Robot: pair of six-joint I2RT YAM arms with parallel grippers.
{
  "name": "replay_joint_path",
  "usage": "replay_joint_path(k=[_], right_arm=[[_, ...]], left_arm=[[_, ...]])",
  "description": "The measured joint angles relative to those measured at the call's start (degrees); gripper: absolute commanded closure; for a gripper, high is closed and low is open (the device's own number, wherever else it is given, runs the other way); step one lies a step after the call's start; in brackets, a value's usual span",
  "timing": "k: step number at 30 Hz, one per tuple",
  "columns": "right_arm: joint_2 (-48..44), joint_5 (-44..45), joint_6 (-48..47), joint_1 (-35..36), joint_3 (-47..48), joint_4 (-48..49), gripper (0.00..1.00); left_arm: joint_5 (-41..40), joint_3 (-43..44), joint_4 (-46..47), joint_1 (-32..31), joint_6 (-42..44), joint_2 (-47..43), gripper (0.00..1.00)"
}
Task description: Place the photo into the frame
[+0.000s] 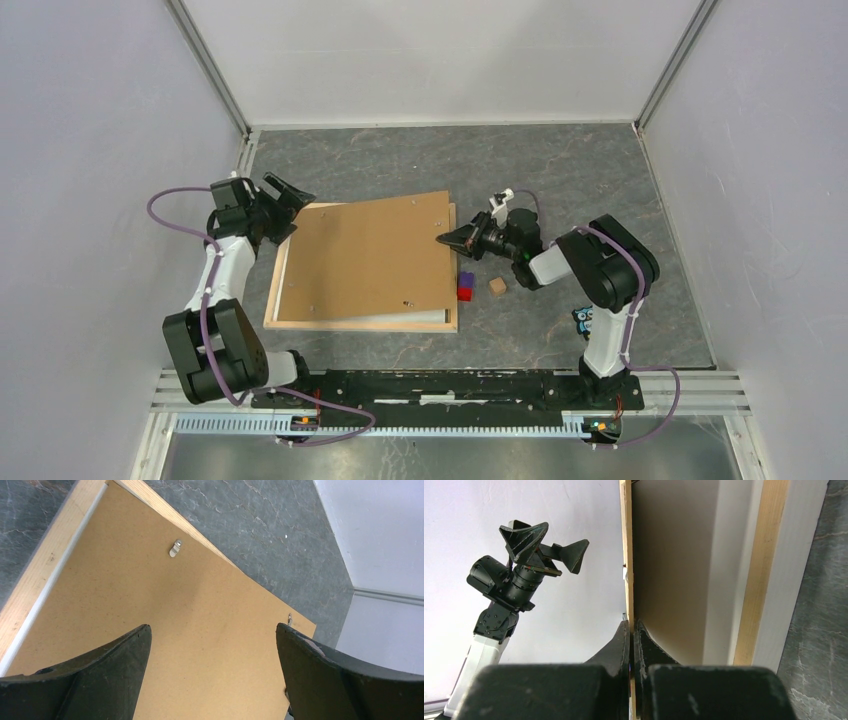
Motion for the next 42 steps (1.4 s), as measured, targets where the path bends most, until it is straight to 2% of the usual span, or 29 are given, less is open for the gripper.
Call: replay_joint_path(k=[1, 3, 10, 14, 17, 22, 30, 36, 39, 42], right_arm=[[0.0, 0.3, -0.2, 0.2, 0.0, -0.1, 0.99], [0.0, 0.9, -0.4, 0.7, -0.1, -0.2, 0.9], [0.0, 2.1, -1.7, 1.7, -0.1, -1.3, 0.8], [0.0, 2.6, -5.5, 1.9, -0.1, -4.8, 0.71], [0.0, 2.8, -10.7, 2.1, 1.4, -10.6, 0.6], [-3.8, 6.0, -22.8, 2.7, 7.2, -26.9, 0.4], [-8.7, 12.3, -36.0, 4.4, 12.3, -42.4, 0.34], [-10.4, 16.5, -42.9, 5.6, 15.0, -50.4, 0.14], [-11.0, 19.4, -46.4, 5.9, 17.3, -54.2, 0.11], [-11.1, 22.4, -49.7, 6.1, 20.2, -58.4, 0.13]], left_arm=[[0.4, -0.2, 0.2, 0.0, 0.0, 0.1, 0.0], [0.8, -0.5, 0.3, 0.0, 0.0, 0.2, 0.0], [1.1, -0.7, 0.3, 0.0, 0.0, 0.2, 0.0], [1.1, -0.7, 0.7, 0.0, 0.0, 0.2, 0.0], [1.6, -0.7, 1.3, 0.0, -0.1, 0.2, 0.0], [2.6, -1.1, 2.1, 0.0, -1.0, 0.2, 0.0], [4.2, -1.7, 3.3, 0.0, -2.2, 0.3, 0.0], [5.7, -2.0, 4.3, 0.0, -2.4, 0.3, 0.0], [6.7, -2.4, 5.0, -0.5, -2.6, 0.4, 0.0], [7.1, -2.4, 5.2, -1.8, -2.6, 0.9, 0.0]])
